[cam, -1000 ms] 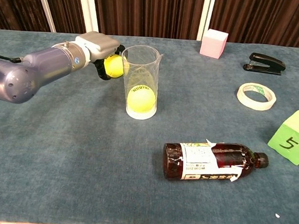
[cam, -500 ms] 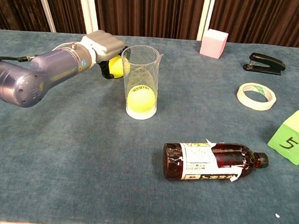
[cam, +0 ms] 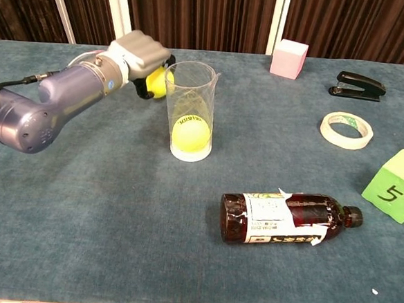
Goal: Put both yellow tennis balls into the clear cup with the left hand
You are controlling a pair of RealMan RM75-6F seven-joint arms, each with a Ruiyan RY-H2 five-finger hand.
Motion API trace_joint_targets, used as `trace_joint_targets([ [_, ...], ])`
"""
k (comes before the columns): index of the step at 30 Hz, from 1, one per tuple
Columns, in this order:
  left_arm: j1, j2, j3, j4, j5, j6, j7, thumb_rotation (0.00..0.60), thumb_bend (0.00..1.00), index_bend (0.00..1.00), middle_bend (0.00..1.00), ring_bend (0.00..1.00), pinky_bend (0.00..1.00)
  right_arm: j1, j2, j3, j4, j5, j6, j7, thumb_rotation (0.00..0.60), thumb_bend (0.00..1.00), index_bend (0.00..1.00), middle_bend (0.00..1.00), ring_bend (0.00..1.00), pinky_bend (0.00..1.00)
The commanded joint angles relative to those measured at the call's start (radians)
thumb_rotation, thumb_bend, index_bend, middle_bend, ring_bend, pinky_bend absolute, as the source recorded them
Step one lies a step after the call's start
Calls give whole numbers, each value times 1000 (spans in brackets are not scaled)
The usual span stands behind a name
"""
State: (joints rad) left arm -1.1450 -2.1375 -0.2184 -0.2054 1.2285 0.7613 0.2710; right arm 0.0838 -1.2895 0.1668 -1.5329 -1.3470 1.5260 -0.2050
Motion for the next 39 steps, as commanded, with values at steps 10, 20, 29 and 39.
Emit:
trace_joint_targets([
  [10, 60, 267, -17, -422, 73, 275, -63, 600, 396, 458, 509, 501, 797, 1, 4, 1, -3, 2, -5, 14, 600, 351, 90, 0, 0, 0],
  [20, 198, 713, -53, -1273, 30, 395, 226, 600, 390, 455, 507, 502, 797, 0, 12, 0, -14, -8, -3, 36, 600, 352, 90, 0, 0, 0],
  [29, 261, 840, -44, -1532, 36, 461, 339, 600, 390, 455, 509, 503, 797, -5, 22, -1, -28, -22, 10, 56, 600, 352, 90, 0, 0, 0],
  [39, 278, 867, -9, -1621, -14, 395, 337, 600, 380, 451, 502, 503, 797, -8, 22, 2, -32, -21, 17, 56, 600, 351, 90, 0, 0, 0],
])
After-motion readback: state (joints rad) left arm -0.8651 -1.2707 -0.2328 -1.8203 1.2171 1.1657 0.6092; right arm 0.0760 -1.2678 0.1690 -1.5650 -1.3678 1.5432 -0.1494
